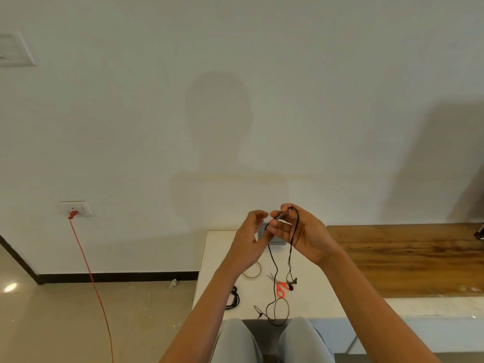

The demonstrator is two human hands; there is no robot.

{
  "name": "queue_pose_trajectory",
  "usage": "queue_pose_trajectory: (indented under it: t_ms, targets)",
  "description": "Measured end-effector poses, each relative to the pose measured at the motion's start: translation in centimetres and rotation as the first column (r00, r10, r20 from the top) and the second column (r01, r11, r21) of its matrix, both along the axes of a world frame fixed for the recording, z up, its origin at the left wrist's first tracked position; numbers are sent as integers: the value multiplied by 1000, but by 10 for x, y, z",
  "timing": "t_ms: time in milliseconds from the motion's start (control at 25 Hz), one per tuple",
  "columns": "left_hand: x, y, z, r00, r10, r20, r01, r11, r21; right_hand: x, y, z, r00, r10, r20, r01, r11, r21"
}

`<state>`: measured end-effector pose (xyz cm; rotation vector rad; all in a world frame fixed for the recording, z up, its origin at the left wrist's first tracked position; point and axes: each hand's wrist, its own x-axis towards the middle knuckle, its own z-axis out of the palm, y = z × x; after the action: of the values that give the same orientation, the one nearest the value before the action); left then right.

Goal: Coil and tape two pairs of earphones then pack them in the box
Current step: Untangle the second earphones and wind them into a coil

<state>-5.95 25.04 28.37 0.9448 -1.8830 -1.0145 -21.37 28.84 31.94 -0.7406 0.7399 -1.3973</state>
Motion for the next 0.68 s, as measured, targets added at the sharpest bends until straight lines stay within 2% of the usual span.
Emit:
queue_pose_trajectory:
  t_ms: [40,120,200,240,280,320,360,400,440,480,520,600,680]
  targets:
    - [0,-2,1,997,-76,-22,77,994,82,1,-1,2,1000,-1,11,1,1000,13]
    - [8,-5,6,991,-119,-53,127,974,188,-2,-3,6,996,-70,59,67,997,47]
    - [26,-13,6,996,-83,37,75,983,170,-16,-4,9,992,-124,34,122,990,67]
    - [36,-18,5,990,-67,122,51,991,127,-25,-4,7,987,-129,-96,133,990,42]
    - [46,-22,5,978,-54,203,37,996,86,-33,-3,3,932,-138,-334,140,990,-17]
    - [54,-26,5,963,-33,266,19,998,55,-38,-2,-3,774,-168,-610,134,986,-101]
    - [58,-29,6,956,-11,292,0,999,38,-40,-2,-9,546,-204,-813,103,979,-176]
    - [59,-30,8,957,9,289,-19,999,31,-40,-2,-15,331,-218,-918,49,976,-214]
    - [57,-28,12,963,17,270,-26,999,33,-37,-2,-19,185,-189,-964,-24,980,-197]
    - [51,-25,16,969,9,245,-19,999,37,-31,-2,-23,124,-139,-982,-99,983,-152]
    - [44,-21,19,974,-10,227,1,999,38,-22,-3,-25,124,-87,-988,-157,982,-106]
    - [28,-15,24,974,-46,222,41,999,30,-2,-4,-24,228,-49,-972,-215,971,-99]
    - [20,-13,26,970,-49,238,42,998,37,11,-7,-21,287,-146,-947,-157,968,-197]
